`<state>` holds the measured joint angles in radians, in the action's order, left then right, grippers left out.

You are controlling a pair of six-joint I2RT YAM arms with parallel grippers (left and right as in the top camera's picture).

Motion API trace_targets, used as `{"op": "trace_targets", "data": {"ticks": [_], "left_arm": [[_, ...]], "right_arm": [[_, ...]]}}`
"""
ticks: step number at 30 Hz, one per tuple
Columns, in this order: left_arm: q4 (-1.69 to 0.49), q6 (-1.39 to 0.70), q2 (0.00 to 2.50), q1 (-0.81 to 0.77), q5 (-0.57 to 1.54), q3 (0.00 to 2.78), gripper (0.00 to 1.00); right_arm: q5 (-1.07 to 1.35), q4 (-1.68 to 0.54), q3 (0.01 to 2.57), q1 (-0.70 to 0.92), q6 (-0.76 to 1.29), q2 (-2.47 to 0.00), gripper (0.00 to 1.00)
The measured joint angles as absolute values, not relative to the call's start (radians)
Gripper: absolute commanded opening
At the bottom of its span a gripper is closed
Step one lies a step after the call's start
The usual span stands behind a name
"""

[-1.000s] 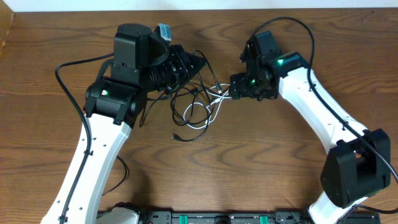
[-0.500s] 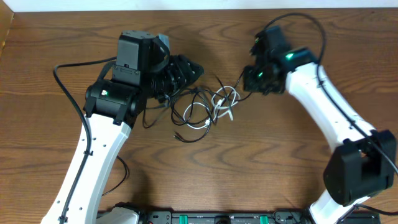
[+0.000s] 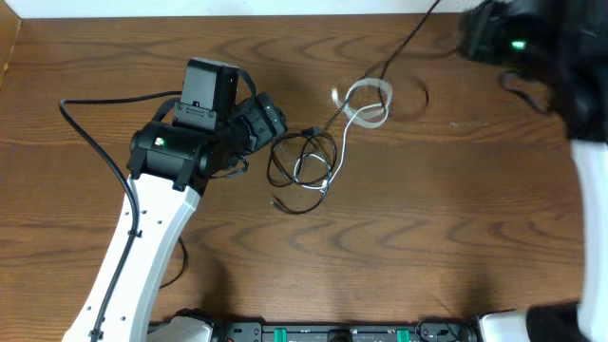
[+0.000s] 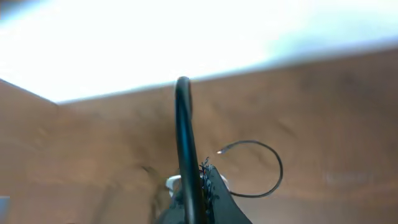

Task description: Untangle cables

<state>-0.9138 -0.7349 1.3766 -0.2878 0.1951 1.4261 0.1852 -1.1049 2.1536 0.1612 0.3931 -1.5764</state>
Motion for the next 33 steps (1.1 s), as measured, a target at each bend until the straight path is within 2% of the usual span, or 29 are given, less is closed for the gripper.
{"op": "trace_targets", "data": {"ticks": [10,16,18,21,22,24,26,33], "left_arm": [[-0.916,-0.731,1.401,-0.288,0.233,1.426,0.85],[-0.916,-0.731,1.411,-0.290,0.317,1.426,0.87],[-0.916,-0.731,1.412,-0.295,0.332,1.426,0.87],[-0.920,-0.731,1.412,-0.310,0.343,1.426,0.86],[-0.923,-0.731,1.412,-0.316,0.346,1.426,0.86],[-0.925,-0.731,1.412,-0.325,0.350,1.426,0.86],[-0.926,-0.731,1.412,-0.328,0.349,1.426,0.86],[-1.001,-0.728,1.412,-0.328,0.234,1.426,0.86]], "right_arm": [[0.187,-1.103,2.210,0.161,0.393,-1.414,0.01],[0.181,-1.167,2.197,0.161,0.392,-1.484,0.10],[0.177,-1.198,2.191,0.161,0.395,-1.522,0.20],[0.170,-1.254,2.183,0.161,0.394,-1.585,0.44],[0.168,-1.275,2.182,0.161,0.390,-1.608,0.54],[0.165,-1.311,2.180,0.161,0.393,-1.648,0.82],[0.164,-1.359,2.178,0.161,0.392,-1.686,0.98],[0.185,-1.581,2.177,0.175,0.371,-1.795,0.99]]}}
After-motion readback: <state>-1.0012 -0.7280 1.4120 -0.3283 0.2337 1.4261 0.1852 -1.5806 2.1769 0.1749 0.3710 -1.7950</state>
